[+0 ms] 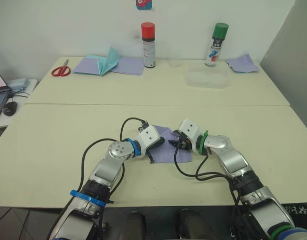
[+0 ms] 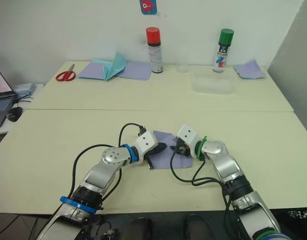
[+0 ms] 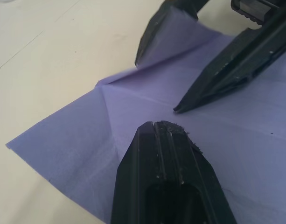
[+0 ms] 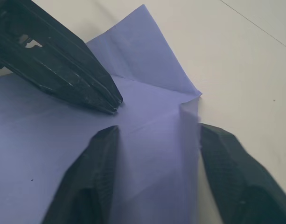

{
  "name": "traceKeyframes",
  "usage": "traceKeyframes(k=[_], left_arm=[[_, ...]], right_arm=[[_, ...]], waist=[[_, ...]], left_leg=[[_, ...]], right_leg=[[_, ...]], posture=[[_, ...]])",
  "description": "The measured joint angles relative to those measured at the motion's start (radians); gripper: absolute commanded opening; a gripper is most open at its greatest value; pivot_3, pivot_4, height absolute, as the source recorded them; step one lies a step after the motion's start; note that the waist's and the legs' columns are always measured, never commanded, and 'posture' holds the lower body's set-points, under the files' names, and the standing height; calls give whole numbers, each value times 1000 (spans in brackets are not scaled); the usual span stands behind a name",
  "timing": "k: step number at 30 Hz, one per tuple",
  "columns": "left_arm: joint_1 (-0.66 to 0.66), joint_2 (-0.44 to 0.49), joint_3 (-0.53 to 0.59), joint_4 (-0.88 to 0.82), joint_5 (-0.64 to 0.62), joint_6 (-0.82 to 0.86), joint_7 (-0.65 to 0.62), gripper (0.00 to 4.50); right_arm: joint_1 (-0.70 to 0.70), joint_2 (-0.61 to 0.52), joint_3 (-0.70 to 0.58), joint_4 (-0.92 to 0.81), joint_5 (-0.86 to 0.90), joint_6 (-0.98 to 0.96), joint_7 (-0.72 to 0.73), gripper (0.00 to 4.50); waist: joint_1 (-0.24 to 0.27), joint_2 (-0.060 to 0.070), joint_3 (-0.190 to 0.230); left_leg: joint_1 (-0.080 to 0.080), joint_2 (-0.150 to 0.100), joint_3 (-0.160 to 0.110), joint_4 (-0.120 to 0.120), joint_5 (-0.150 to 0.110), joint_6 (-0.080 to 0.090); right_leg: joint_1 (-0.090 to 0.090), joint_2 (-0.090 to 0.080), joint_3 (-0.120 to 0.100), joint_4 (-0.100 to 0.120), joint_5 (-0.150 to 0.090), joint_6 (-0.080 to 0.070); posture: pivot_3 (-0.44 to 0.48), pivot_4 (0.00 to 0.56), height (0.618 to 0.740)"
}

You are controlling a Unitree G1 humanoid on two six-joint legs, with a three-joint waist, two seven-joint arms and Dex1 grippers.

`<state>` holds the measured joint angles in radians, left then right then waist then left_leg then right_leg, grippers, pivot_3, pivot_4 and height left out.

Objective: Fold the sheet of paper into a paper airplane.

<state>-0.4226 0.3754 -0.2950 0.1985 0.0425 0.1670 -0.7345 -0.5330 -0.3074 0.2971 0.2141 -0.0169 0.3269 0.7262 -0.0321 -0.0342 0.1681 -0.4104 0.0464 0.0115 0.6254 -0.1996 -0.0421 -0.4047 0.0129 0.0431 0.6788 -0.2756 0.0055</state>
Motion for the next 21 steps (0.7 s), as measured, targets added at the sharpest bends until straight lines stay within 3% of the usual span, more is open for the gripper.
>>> traceKeyframes(k=[1, 4, 10, 21], left_arm=[[0, 1, 0, -1, 0, 0, 0, 0], [-1, 3, 0, -1, 0, 1, 0, 0], [-4, 3, 0, -1, 0, 1, -2, 0], [-5, 3, -1, -1, 0, 1, -3, 0]], right_arm=[[2, 2, 0, 0, 1, -1, 1, 3033], [6, 8, 0, 0, 2, -7, 3, 2342], [12, 19, -3, 0, 2, -16, -3, 181], [15, 7, -1, 0, -10, -59, -14, 53]], waist=[[0, 0, 0], [0, 0, 0], [0, 0, 0], [0, 0, 0]], left_leg=[[0, 0, 0, 0, 0, 0], [0, 0, 0, 0, 0, 0], [0, 0, 0, 0, 0, 0], [0, 0, 0, 0, 0, 0]], right_leg=[[0, 0, 0, 0, 0, 0], [0, 0, 0, 0, 0, 0], [0, 0, 0, 0, 0, 0], [0, 0, 0, 0, 0, 0]], posture=[[0, 150, 740], [0, 150, 740], [0, 150, 740], [0, 150, 740]])
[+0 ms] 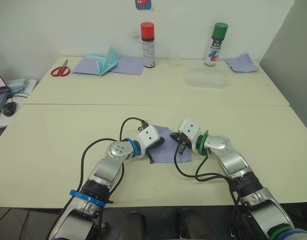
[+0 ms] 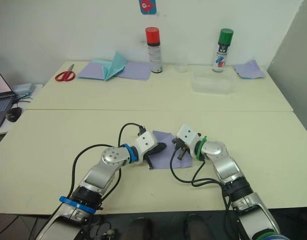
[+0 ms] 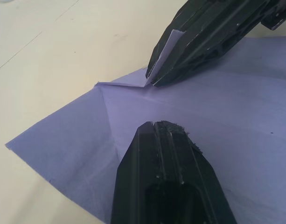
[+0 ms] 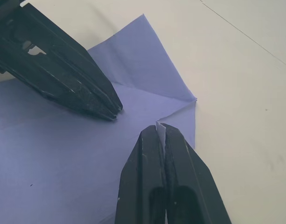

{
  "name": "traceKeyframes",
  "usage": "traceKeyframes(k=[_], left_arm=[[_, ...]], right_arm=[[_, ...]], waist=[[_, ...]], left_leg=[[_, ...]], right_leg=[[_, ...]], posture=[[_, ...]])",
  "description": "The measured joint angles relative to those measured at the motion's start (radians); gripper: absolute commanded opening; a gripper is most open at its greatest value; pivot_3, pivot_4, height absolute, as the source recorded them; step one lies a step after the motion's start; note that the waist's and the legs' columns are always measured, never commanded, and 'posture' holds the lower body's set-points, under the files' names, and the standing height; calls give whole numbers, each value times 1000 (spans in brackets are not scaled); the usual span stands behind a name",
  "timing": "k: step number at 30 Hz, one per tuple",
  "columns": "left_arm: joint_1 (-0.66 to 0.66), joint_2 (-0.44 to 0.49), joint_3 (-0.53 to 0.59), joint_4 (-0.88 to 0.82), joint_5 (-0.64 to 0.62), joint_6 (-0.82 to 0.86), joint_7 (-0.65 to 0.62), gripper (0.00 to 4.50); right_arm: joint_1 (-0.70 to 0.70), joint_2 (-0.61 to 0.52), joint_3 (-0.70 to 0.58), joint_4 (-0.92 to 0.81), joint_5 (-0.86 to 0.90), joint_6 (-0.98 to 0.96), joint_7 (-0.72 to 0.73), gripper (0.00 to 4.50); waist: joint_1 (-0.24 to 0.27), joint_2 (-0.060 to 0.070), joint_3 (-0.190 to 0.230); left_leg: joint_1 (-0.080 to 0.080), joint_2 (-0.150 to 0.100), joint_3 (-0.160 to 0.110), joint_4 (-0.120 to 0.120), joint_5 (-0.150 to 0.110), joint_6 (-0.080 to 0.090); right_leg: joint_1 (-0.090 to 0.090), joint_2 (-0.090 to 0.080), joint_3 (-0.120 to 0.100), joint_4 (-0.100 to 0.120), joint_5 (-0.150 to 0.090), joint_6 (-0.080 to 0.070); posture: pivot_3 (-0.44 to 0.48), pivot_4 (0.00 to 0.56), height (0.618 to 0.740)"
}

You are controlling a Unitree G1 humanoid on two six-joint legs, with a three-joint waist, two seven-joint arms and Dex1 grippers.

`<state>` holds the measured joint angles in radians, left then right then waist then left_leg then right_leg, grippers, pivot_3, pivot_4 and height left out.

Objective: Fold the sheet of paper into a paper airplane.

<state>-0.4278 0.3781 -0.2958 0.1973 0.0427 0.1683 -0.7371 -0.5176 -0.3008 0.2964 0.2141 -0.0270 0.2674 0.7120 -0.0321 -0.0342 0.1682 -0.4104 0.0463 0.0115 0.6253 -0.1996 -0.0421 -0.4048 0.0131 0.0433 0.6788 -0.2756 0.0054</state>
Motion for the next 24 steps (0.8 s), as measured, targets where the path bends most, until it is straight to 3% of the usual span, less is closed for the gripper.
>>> traceKeyframes(k=[15, 20, 23, 24], left_arm=[[26, 23, 40, -55, -44, 54, -30, 0], [24, 39, 142, -125, -190, 218, -86, 1314], [-43, 54, 203, -167, -268, 287, -105, 2264], [-72, 53, 217, -167, -280, 293, -101, 2237]], right_arm=[[-18, 21, 6, 77, -27, -48, 1, 53], [-19, 21, 3, 84, -28, -61, 4, 0], [-19, 20, 0, 85, -29, -61, 5, 0], [-19, 21, 0, 85, -30, -61, 4, 0]], waist=[[-2, 0, 0], [-2, -1, 1], [-1, -2, 1], [-1, -2, 1]], left_leg=[[2, 1, 0, 0, 0, 0], [1, 1, 0, 0, 0, 0], [1, 0, -1, 1, 0, 0], [1, 0, -1, 1, 0, 0]], right_leg=[[1, 0, 0, 1, 0, 0], [0, 1, 0, 1, 0, 0], [0, 1, -1, 1, 0, 0], [0, 1, -1, 1, 0, 0]], posture=[[0, 150, 740], [0, 150, 740], [0, 150, 740], [0, 150, 740]])
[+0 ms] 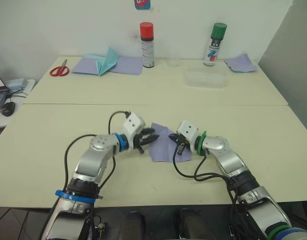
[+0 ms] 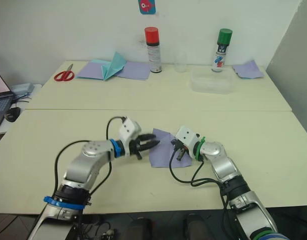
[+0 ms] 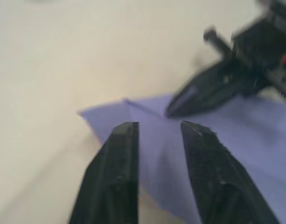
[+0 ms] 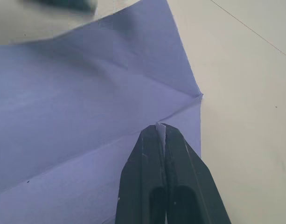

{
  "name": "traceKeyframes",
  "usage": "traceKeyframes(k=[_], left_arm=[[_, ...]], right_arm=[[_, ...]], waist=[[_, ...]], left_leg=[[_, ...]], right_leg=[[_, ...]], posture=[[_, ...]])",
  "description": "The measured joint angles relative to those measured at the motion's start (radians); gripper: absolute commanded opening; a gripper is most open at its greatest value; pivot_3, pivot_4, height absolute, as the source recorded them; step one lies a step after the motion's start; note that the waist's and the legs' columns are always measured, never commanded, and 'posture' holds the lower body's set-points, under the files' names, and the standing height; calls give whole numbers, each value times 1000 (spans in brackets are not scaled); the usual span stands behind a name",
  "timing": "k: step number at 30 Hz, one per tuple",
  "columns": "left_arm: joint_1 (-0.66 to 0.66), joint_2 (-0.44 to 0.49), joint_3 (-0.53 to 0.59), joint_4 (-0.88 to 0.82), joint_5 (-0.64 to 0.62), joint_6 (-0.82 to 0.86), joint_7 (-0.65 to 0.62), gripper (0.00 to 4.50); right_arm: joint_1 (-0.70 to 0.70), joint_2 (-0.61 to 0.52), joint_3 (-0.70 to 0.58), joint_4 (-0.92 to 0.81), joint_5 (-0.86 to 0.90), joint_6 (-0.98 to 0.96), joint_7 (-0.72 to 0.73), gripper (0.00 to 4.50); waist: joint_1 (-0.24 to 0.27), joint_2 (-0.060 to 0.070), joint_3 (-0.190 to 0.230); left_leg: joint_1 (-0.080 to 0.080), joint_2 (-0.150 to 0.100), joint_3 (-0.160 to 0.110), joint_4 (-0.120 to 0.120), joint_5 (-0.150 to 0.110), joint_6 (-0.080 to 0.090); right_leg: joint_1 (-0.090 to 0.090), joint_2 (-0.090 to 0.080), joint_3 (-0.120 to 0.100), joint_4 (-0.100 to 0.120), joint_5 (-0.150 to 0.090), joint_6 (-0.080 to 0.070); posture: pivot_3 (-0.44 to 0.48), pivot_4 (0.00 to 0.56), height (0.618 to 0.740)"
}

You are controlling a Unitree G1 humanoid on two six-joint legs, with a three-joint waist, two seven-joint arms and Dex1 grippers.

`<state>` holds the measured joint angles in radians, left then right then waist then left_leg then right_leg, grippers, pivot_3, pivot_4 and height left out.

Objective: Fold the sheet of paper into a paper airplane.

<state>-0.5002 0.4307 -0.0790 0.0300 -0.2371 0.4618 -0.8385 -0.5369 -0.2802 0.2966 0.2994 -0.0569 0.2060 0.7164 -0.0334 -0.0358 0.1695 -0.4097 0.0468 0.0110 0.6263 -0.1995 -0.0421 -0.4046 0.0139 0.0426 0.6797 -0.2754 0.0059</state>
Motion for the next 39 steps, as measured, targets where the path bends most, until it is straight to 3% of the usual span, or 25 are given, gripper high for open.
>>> traceKeyframes(k=[3, 8, 17, 27, 30, 37, 38, 39], left_arm=[[-81, -30, 25, 3, -21, 13, 25, 1709], [-149, -119, -8, 72, -17, 5, 68, 58], [-166, -165, -150, 323, 145, -115, 124, 20], [-218, -218, -171, 523, 205, -186, 124, 20], [-243, -228, -177, 560, 224, -197, 130, 0], [-252, -236, -188, 572, 245, -203, 131, 0], [-249, -236, -189, 568, 245, -203, 131, 0], [-247, -236, -189, 564, 246, -204, 131, 0]], right_arm=[[0, 2, 0, 0, 0, 0, 1, 0], [-2, 8, 0, 0, -1, 2, 0, 0], [-3, 14, 0, -3, -1, 13, -1, 0], [1, 14, -1, -24, -2, 43, -2, 0], [6, 12, -1, -39, -2, 54, -1, 626], [54, -22, -5, -160, 12, 139, 20, 3135], [70, -35, -6, -199, 25, 166, 32, 3412], [88, -48, -10, -236, 42, 196, 46, 3412]], waist=[[0, 0, 0], [-2, 0, 0], [-6, 0, 0], [-5, 0, 0], [-5, 0, 0], [-1, 0, 0], [-1, 0, 0], [-1, 0, 0]], left_leg=[[0, 0, 1, 0, 0, 0], [0, -1, 1, 0, 0, 0], [0, -1, 1, 0, 0, 0], [0, -1, 1, 0, 0, 0], [0, -1, 1, 0, 0, 0], [0, -1, 1, -1, 0, 0], [-1, -1, 1, -1, 0, 0], [-1, -1, 1, -1, 0, 0]], right_leg=[[0, 0, 1, 0, 0, 1], [0, 0, 1, 0, 0, 1], [0, 1, 1, 0, 0, 1], [0, 1, 1, 0, 0, 1], [0, 1, 1, 0, 0, 1], [0, 1, 1, 0, 0, 1], [0, 1, 1, -1, 0, 1], [0, 1, 0, -1, 0, 1]], posture=[[0, 150, 740], [0, 150, 740], [0, 150, 740], [0, 150, 740], [0, 150, 740], [0, 150, 740], [0, 150, 740], [0, 150, 740]])
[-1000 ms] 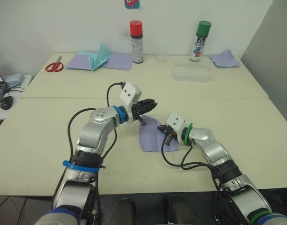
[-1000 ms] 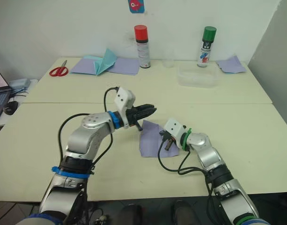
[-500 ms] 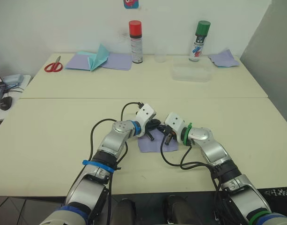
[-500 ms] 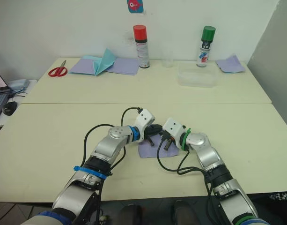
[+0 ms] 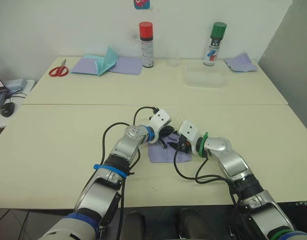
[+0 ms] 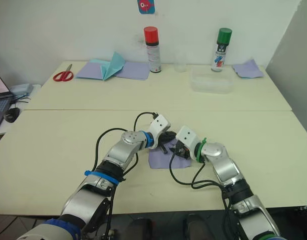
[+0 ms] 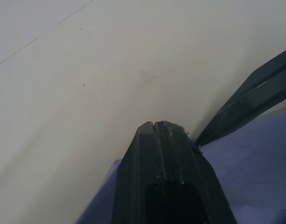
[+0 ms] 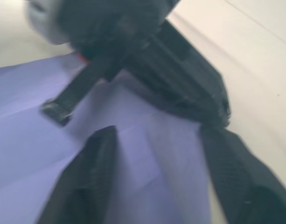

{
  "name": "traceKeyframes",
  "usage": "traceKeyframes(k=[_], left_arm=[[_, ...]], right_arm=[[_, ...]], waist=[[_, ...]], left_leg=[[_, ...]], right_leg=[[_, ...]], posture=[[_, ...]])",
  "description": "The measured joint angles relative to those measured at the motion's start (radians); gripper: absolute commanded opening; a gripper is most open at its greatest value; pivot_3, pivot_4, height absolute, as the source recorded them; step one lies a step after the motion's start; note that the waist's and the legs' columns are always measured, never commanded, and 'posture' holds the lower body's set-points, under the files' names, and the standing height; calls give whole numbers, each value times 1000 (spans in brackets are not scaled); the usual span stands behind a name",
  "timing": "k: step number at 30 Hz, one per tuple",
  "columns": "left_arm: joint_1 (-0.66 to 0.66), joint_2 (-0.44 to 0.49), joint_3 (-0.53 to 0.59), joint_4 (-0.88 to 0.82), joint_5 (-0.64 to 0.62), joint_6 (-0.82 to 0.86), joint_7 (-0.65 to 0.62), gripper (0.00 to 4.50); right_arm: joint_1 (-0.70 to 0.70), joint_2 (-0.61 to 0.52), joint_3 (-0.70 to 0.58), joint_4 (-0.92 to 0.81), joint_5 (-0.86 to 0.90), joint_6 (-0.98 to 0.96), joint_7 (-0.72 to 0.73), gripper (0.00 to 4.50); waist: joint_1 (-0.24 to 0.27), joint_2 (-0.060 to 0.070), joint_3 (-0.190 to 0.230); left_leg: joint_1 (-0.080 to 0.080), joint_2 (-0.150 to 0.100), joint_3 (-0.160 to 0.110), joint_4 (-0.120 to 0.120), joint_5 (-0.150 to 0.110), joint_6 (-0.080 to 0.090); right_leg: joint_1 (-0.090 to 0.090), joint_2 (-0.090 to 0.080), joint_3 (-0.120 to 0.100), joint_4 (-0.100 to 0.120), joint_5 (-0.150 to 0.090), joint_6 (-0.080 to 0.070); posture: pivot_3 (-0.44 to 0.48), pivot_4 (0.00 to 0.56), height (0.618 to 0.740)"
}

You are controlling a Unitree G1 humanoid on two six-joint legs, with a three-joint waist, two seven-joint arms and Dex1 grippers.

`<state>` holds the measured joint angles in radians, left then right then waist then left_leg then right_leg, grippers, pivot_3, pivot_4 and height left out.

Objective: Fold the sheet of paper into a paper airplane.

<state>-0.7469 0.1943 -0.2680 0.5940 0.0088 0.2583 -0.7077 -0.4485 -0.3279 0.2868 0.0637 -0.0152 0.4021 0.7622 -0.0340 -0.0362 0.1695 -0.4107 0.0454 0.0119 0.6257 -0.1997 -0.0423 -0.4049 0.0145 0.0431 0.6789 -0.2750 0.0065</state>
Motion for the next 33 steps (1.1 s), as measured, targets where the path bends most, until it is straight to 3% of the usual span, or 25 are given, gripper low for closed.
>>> traceKeyframes(k=[4, 7, 14, 15, 23, 33], left_arm=[[13, 3, 1, -14, 4, -3, 2, 0], [19, 4, 1, -17, 5, -6, 2, 0], [26, 3, 0, -21, 6, -19, -3, 0], [26, 2, -1, -21, 6, -22, -3, 0], [24, 3, -3, -6, 19, -47, -5, 0], [22, 2, -4, 1, 31, -53, -17, 0]], right_arm=[[38, -41, -39, -132, 77, 124, 35, 3412], [20, -23, -117, -189, 142, 200, 9, 2834], [-38, 61, -164, -78, 162, 229, -108, 243], [-38, 66, -158, -52, 152, 222, -120, 43], [-40, 88, -106, 78, 93, 135, -190, 43], [37, 35, -90, -32, 87, 161, -186, 43]], waist=[[-2, 0, 0], [-2, 0, 0], [0, 0, 0], [1, 0, 0], [1, 0, 0], [2, 0, -2]], left_leg=[[0, 0, 0, 0, 0, 0], [0, 1, -1, 0, 0, 0], [-1, 0, 0, 0, 0, 0], [-1, 0, 0, 0, 0, 0], [-2, 0, -1, 0, 0, 0], [-2, 0, -1, 0, 0, 0]], right_leg=[[0, 0, 0, 0, 0, 0], [0, 0, -1, 0, 0, 0], [0, 0, -1, -1, 0, 0], [0, 0, -1, -1, 0, 0], [-1, 0, -1, 0, 0, 0], [0, 0, -2, -1, 0, 0]], posture=[[0, 150, 740], [0, 150, 740], [0, 150, 740], [0, 150, 740], [0, 150, 740], [0, 150, 740]])
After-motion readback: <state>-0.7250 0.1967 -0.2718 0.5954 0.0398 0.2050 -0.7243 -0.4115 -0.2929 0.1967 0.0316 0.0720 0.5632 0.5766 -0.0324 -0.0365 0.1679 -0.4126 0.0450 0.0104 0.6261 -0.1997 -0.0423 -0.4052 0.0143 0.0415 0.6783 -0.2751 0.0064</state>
